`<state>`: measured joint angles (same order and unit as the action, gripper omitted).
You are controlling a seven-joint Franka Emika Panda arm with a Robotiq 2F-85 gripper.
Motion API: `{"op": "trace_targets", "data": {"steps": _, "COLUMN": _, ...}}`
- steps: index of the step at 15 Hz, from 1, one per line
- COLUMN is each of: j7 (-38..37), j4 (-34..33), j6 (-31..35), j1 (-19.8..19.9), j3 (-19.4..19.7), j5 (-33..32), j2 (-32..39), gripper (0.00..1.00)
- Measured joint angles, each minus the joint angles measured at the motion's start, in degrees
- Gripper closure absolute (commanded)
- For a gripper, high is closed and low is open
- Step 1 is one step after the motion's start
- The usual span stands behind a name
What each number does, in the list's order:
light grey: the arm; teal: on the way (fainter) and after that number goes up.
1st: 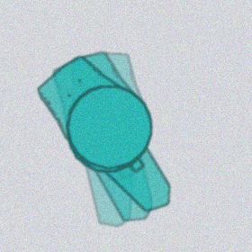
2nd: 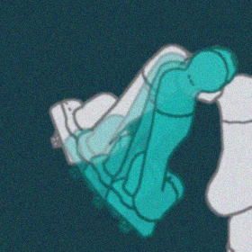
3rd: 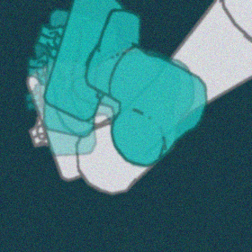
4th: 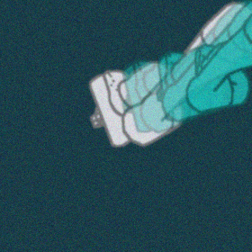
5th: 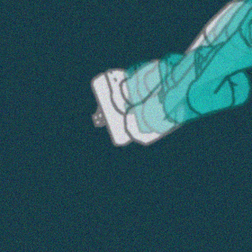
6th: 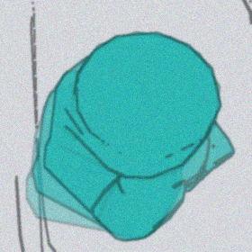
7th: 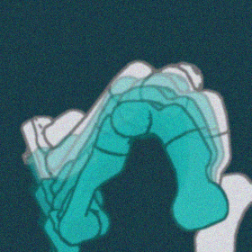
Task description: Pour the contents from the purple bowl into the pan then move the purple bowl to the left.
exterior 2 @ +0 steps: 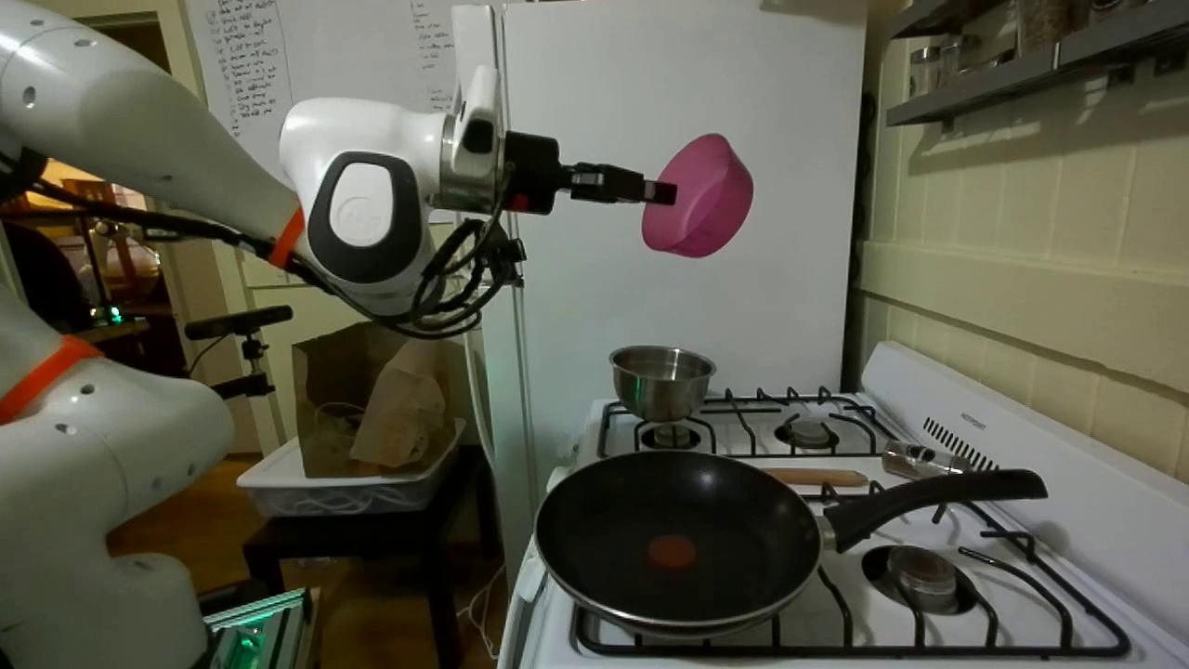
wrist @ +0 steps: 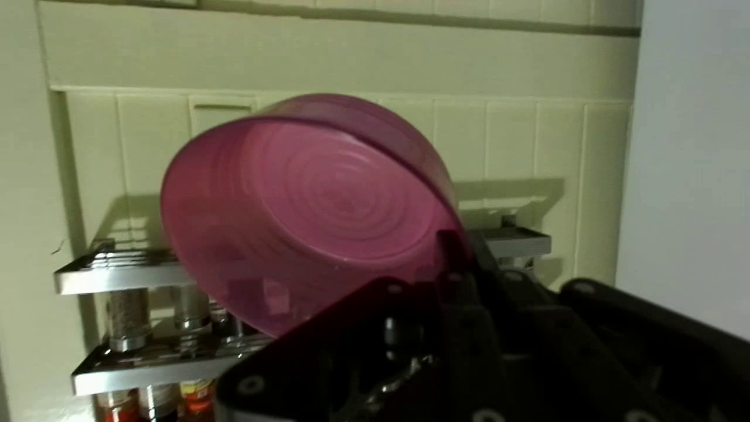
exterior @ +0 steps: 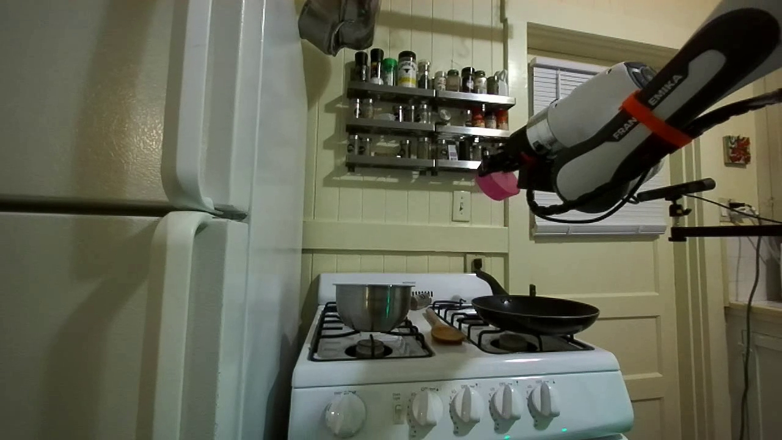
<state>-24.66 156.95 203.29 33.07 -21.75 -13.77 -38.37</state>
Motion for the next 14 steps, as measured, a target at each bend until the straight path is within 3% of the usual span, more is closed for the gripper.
{"op": "trace_targets", "data": {"steps": 3, "j7": -0.17, "j4": 0.69, "j6": 4.86, "j1": 8.72, "j3": -6.03, "j5": 3.63, "j2": 0.07, "gripper": 0.96}}
{"op": "trace_targets", "data": {"steps": 7, "j7": -0.19, "j4": 1.11, "j6": 5.52, "j1": 9.63, "j3": -6.72, "j5": 3.97, "j2": 0.26, "gripper": 0.99}}
{"op": "trace_targets", "data": {"steps": 9, "j7": 1.48, "j4": 0.49, "j6": 7.4, "j1": 11.99, "j3": -8.09, "j5": 4.25, "j2": 0.07, "gripper": 0.99}}
{"op": "trace_targets", "data": {"steps": 14, "j7": 5.61, "j4": 0.32, "j6": 24.61, "j1": 21.74, "j3": -19.31, "j5": 10.71, "j2": 0.92, "gripper": 0.99}}
